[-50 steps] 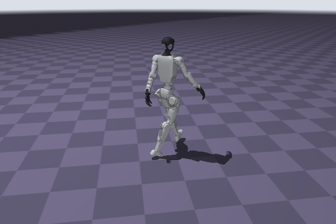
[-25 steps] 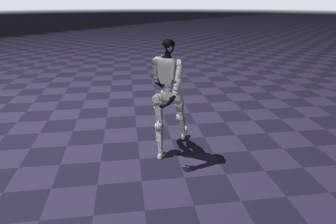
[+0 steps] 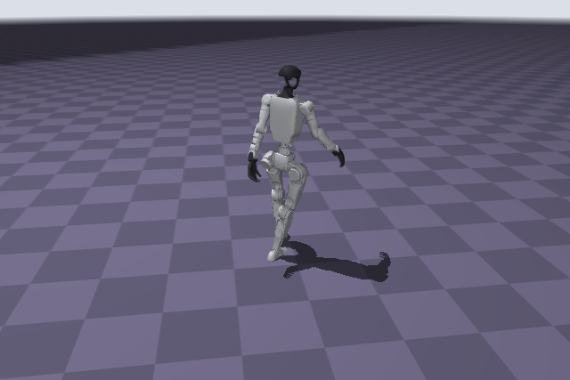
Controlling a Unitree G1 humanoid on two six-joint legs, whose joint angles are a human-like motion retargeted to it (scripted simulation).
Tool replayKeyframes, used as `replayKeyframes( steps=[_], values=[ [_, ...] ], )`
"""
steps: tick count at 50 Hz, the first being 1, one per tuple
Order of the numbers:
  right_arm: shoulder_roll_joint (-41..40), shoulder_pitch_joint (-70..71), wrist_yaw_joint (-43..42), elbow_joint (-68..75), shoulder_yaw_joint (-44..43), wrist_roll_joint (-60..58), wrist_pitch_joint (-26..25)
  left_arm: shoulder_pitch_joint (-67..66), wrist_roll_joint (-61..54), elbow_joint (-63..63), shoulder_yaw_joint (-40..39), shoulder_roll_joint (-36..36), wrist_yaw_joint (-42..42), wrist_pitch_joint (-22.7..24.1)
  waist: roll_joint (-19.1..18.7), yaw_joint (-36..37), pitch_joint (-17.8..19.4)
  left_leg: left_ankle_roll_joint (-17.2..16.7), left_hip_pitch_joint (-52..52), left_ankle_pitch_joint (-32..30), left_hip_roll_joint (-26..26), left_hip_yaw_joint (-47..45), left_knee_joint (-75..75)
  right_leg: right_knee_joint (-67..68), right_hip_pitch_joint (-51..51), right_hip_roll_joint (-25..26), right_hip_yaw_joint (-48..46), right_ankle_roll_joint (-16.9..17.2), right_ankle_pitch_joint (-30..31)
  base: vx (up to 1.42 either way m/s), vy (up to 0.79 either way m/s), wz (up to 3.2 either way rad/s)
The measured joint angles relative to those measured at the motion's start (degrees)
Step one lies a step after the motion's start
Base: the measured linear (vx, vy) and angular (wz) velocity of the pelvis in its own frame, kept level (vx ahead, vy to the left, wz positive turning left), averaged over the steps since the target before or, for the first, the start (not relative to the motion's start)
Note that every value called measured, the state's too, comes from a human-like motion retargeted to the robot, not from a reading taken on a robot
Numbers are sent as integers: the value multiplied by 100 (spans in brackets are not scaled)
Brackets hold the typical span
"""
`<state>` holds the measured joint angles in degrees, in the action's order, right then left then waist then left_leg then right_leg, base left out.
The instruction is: Walk run
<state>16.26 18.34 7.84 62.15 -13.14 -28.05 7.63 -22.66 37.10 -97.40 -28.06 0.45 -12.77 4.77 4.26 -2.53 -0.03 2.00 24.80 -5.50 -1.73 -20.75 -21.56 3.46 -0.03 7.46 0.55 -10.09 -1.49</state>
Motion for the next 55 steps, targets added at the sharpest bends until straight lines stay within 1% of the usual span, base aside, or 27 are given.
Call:
replayKeyframes(
  steps=[2, 5, 7, 9, 11, 12, 14, 15, 16, 17, 18, 20, 22, 25, 30, 33, 35, 37, 38, 40, 42, 44, 45, 47, 50, 52, 55],
  values=[
    [193, 236, -62, -102, 42, -1, 116, -168, 243, 0, -21, -42, -133, -222, -73, 206, 77, -52, 217, 215, 197, 358, 1069, 23, 342, 240, 338, -170, -153, 105, -11, -102],
    [341, 337, -224, -14, -23, -64, 209, -248, 404, 0, 29, 37, -274, -575, -50, 141, 11, -190, 394, 639, 678, 1183, 2339, 45, 754, 201, -47, -197, -170, 127, -8, 5],
    [296, 208, -353, 239, -115, -84, 162, -204, 362, 0, 9, 151, -246, -709, -86, 229, -64, -349, 326, 796, 608, 878, 2168, 201, 995, 300, -87, -146, 211, 121, -9, -13],
    [182, 16, -421, 679, -241, -111, 76, -67, 229, 0, -104, 266, -142, -711, -49, 483, -197, -47, 304, 673, 370, 473, 1609, 489, 1114, 220, -211, 50, 1053, 132, -10, -97],
    [29, -227, -341, 1287, -344, -220, -85, 80, -23, 0, -267, 350, -17, -540, -24, 763, -397, 102, 210, 195, 137, 226, 1273, 993, 1100, 96, -373, 384, 2322, 153, -5, -119],
    [-54, -368, -251, 1621, -376, -338, -218, 163, -220, 0, -327, 393, 13, -422, 12, 741, -485, 216, 148, 67, 168, 391, 1094, 1550, 946, 43, -405, 581, 2856, 148, -2, -11],
    [-198, -630, -46, 2279, -370, -694, -681, 494, -796, 0, -305, 527, -77, -263, 268, 310, -457, 487, 15, 539, 616, 783, 501, 3655, 253, -190, -379, 994, 3149, 144, -6, 89],
    [-244, -715, 43, 2586, -364, -873, -989, 787, -1111, 0, -239, 639, -175, -255, 385, 94, -349, 564, -86, 824, 905, 908, 213, 4694, -76, -328, -406, 1222, 3149, 114, -13, 56],
    [-315, -842, 129, 2850, -375, -1050, -1255, 1136, -1390, 0, -122, 786, -228, -297, 260, 161, -316, 558, -326, 889, 626, 635, 289, 4839, -265, -205, -381, 1242, 3149, 102, -13, -4],
    [-394, -1005, 208, 3083, -396, -1232, -1459, 1484, -1612, 13, -32, 917, -237, -320, 69, 214, -310, 542, -557, 933, 347, 504, 418, 4828, -446, -45, -456, 1158, 3127, 97, -12, -53],
    [-489, -1241, 273, 3258, -439, -1422, -1537, 1832, -1721, 51, 2, 1020, -160, -305, -254, 238, -356, 507, -772, 932, 71, 658, 649, 4507, -613, 192, -729, 868, 3058, 97, -12, -5],
    [-658, -1755, 371, 3517, -487, -1751, -1481, 2464, -1699, 372, -84, 1053, 61, -160, -517, 91, -329, 486, -1192, 985, 61, 912, 947, 4365, -1060, 259, -1003, 559, 2504, 97, -15, 80],
    [-855, -2328, 506, 3525, -400, -1951, -1346, 2995, -1800, 874, -2, 1040, 68, 163, -624, -289, -260, 444, -1547, 936, 210, 1281, 1265, 4105, -1560, 163, -1036, 679, 1833, 99, -20, 160],
    [-1050, -3155, 700, 3525, -282, -2305, -1213, 3662, -2372, 1588, 442, 1125, -284, 606, -762, -853, -266, 459, -2018, 1002, 429, 1641, 1630, 3167, -2224, -361, -1256, 943, 1020, 97, -20, 133],
    [-1220, -4153, 1044, 3525, -326, -2900, -1569, 4487, -3100, 2521, 802, 1625, -1048, 923, -562, -1453, -187, 378, -2991, 1432, 856, 1725, 1902, 972, -2899, -1249, -1469, 1247, 836, 98, -34, 45],
    [-1204, -4427, 1426, 3525, -366, -2929, -1812, 4706, -3141, 2751, 754, 1852, -1096, 1127, -612, -1447, -176, 156, -3423, 1589, 819, 1634, 1884, -202, -3185, -1014, -513, 1373, 619, 100, -47, -41],
    [-1179, -4500, 1701, 3525, -454, -2843, -1940, 4717, -3134, 2765, 743, 1875, -919, 1222, -682, -1539, -183, -30, -3649, 1444, 774, 1747, 1721, -416, -3172, -1149, -1187, 1416, 587, 94, -45, -7],
    [-1127, -4363, 1867, 3525, -599, -2711, -2013, 4617, -3118, 2651, 676, 1765, -617, 1275, -771, -1600, -293, -378, -3699, 835, 687, 1722, 1489, 130, -3117, -1328, -2070, 761, 553, 115, -64, 20],
    [-1108, -4277, 1834, 3525, -722, -2668, -2007, 4519, -3119, 2553, 651, 1669, -489, 1296, -801, -1683, -374, -610, -3716, 345, 615, 1724, 1317, 353, -3038, -1524, -2745, 693, 523, 134, -78, 56],
    [-1049, -4055, 1562, 3525, -906, -2578, -1893, 4232, -3037, 2227, 565, 1442, -383, 1397, -827, -1908, -526, -1029, -3694, -1061, 533, 1777, 771, 628, -3034, -1396, -1984, 468, 906, 117, -69, 53],
    [-964, -3697, 1142, 3525, -955, -2522, -1768, 3780, -2772, 1743, 485, 1297, -583, 1464, -746, -1796, -561, -1317, -3410, -2186, 376, 1470, -349, 920, -2814, -1074, -1032, 172, 673, 102, -67, -83],
    [-860, -3084, 826, 3525, -998, -2482, -1759, 3330, -2487, 1181, 511, 1297, -926, 1340, -764, -1684, -324, -1376, -2843, -2450, 69, 1505, -2192, 1005, -2374, -682, -1122, -118, 424, 97, -67, -149],
    [-795, -2697, 708, 3525, -1024, -2477, -1773, 3126, -2340, 876, 497, 1336, -1096, 1214, -760, -1679, -218, -1336, -2556, -2450, 14, 1650, -2971, 980, -2152, -561, -1238, -167, 378, 89, -63, -164],
    [-697, -2006, 571, 3212, -986, -2319, -1658, 2631, -2031, 423, 433, 1280, -1128, 810, -268, -1602, -384, -936, -2187, -2121, 721, 1574, -2839, 724, -1808, -872, -953, -125, 414, 74, -50, -175],
    [-769, -1397, 485, 1957, -664, -1735, -1278, 1755, -1477, 0, 193, 968, -499, 469, -86, -1349, -302, -429, -1413, -942, 368, 1183, -3280, 467, -1276, -459, -84, -183, 427, 98, -50, -219],
    [-683, -1092, 462, 1131, -384, -1276, -717, 1110, -1220, 0, -64, 661, -147, 301, 67, -1052, -243, -126, -915, -163, 143, 883, -3044, 348, -971, -404, -43, -266, 480, 93, -40, -267],
    [-444, -621, 470, 148, -70, -583, 8, 295, -950, 0, -300, 318, -243, -39, 140, -594, -158, -10, -408, 176, -242, 404, -1773, 339, -633, 49, 639, -484, 457, 92, -27, -246]
  ],
)
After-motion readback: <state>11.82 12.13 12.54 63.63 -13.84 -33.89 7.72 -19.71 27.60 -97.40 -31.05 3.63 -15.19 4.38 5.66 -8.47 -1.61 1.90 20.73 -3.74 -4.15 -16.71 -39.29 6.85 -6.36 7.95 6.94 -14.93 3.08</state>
